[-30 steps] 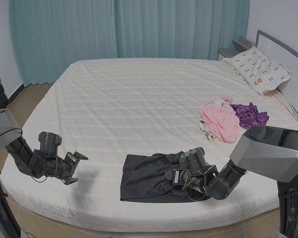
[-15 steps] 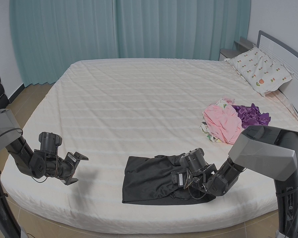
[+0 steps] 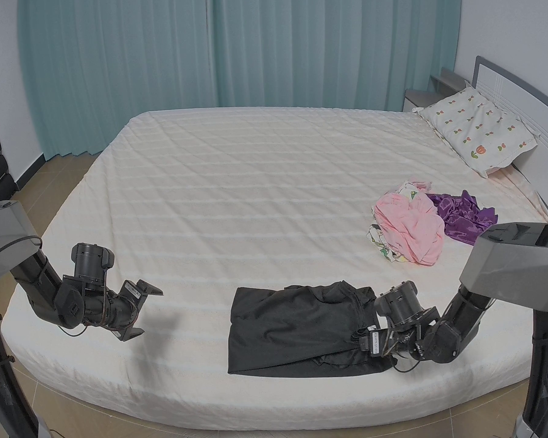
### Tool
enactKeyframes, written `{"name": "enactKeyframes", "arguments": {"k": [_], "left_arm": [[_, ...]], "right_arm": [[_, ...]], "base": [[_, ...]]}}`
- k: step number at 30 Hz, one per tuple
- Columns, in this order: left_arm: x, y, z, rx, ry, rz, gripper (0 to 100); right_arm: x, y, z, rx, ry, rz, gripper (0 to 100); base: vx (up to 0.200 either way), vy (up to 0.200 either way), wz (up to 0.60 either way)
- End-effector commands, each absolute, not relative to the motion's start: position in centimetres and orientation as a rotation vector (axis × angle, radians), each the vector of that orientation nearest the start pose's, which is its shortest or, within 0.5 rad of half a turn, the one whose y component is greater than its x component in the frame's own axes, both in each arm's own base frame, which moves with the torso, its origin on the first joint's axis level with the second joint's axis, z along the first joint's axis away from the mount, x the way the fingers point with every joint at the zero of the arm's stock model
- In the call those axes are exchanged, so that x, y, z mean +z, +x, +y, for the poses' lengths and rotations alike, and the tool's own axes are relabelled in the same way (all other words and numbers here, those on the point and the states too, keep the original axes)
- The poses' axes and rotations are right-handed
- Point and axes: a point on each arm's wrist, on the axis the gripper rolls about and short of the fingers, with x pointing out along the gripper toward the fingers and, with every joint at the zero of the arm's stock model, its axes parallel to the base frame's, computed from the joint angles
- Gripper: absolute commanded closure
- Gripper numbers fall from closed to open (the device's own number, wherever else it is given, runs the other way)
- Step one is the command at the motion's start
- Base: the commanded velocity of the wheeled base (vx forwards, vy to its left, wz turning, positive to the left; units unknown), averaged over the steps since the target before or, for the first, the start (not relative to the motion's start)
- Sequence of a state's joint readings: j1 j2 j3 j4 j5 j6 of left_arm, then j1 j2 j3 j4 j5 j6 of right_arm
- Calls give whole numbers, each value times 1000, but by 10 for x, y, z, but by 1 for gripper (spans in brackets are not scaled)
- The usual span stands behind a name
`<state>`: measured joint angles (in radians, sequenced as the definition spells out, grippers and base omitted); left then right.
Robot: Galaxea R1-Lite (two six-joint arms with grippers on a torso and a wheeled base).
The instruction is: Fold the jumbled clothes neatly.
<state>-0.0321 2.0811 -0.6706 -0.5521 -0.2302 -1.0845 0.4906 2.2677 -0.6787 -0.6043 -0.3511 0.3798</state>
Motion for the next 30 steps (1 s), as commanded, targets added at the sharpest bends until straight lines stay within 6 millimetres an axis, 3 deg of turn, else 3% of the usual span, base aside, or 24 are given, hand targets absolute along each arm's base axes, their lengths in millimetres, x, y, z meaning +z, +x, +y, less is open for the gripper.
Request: {"name": "enactKeyframes", "arguments": {"k": [1, 6, 11, 17, 24, 30], "left_arm": [[24, 315, -15, 246, -1095, 911, 0], [24, 316, -15, 245, -1093, 909, 0], [24, 316, -15, 245, -1093, 909, 0], [23, 316, -15, 246, -1093, 911, 0], [23, 315, -15, 248, -1092, 911, 0], [23, 316, -16, 246, -1092, 911, 0]], "right_arm": [[-18, 271, 128, -26, -2, 918, 0], [-10, 267, 124, 12, 77, 887, 0], [-15, 252, 116, 13, 52, 943, 0], [-19, 250, 110, 0, 40, 964, 0], [-4, 278, 122, 104, 207, 847, 0], [-20, 279, 136, 185, 256, 915, 0]], "base": [[0, 0, 0], [0, 0, 0], [0, 0, 0], [0, 0, 0], [0, 0, 0], [0, 0, 0]]}}
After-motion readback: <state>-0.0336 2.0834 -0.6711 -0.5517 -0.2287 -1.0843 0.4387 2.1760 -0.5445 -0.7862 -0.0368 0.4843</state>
